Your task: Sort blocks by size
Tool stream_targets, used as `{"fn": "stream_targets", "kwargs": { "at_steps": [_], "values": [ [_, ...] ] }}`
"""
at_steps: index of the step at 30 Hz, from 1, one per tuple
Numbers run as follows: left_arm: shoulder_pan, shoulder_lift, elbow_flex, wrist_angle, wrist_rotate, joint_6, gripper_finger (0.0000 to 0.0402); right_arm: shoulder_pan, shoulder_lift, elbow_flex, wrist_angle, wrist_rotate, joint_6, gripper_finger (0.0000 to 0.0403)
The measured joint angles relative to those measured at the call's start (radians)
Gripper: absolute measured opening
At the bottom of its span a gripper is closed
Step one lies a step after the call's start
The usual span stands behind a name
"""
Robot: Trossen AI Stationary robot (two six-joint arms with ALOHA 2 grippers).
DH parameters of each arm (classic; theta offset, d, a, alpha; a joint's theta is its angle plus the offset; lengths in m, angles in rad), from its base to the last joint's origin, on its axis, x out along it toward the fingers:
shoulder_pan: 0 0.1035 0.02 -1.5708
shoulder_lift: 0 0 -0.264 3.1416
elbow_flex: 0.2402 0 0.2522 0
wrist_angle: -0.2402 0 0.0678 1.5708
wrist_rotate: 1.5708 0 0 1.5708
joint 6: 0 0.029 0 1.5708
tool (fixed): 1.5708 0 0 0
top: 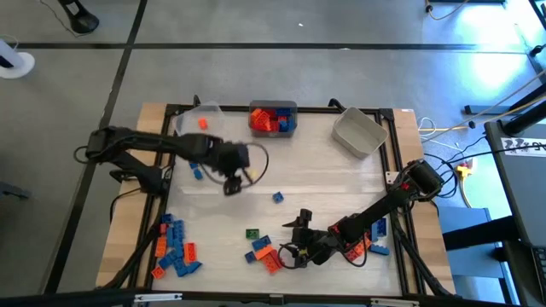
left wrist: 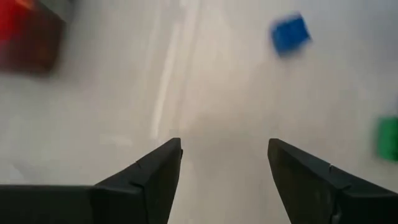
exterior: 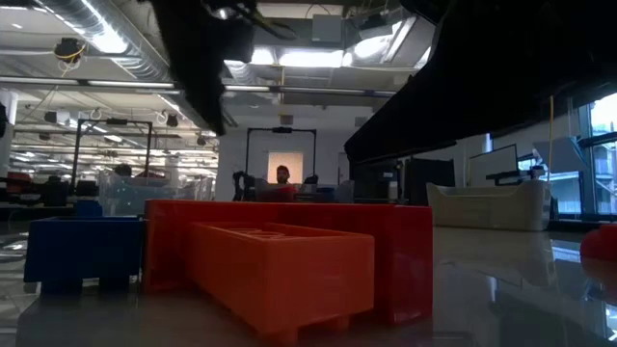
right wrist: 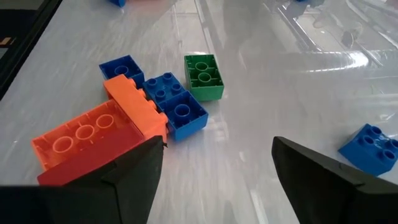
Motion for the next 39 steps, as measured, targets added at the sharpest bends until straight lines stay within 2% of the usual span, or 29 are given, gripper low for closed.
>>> {"fn": "stream_targets", "kwargs": {
  "at_steps": [7, 16, 20, 27, 32, 35, 39],
  "values": [
    [-0.277, 0.000, -0.001, -0.107, 0.000, -0.323, 0.0228, 0.001, 0.000, 0.000, -0.002, -0.003, 0.026, 0.0298],
    [-0.629, 0.000, -0.001, -0.114, 0.004, -0.810, 0.0228, 0.000, 0.000, 0.000, -0.003, -0.010, 0.028, 0.0298],
    [-0.748, 0.000, -0.001, -0.120, -0.018, -1.012, 0.0228, 0.000, 0.000, 0.000, -0.002, -0.010, 0.028, 0.0298],
    [-0.857, 0.003, -0.001, -0.117, -0.027, -1.364, 0.0228, 0.000, 0.000, 0.000, -0.001, -0.010, 0.054, 0.0298],
    [-0.912, 0.016, -0.001, -0.158, -0.027, -1.550, 0.0228, 0.001, 0.000, 0.000, -0.001, -0.010, 0.060, 0.0298],
    [-0.933, 0.045, -0.002, -0.167, -0.014, -1.582, 0.0228, 0.000, 0.000, 0.000, -0.001, -0.012, 0.061, 0.0298],
    [-0.933, 0.105, -0.002, -0.159, 0.074, -1.584, 0.0228, 0.001, 0.000, 0.000, 0.000, -0.013, 0.061, 0.0298]
  ]
}}
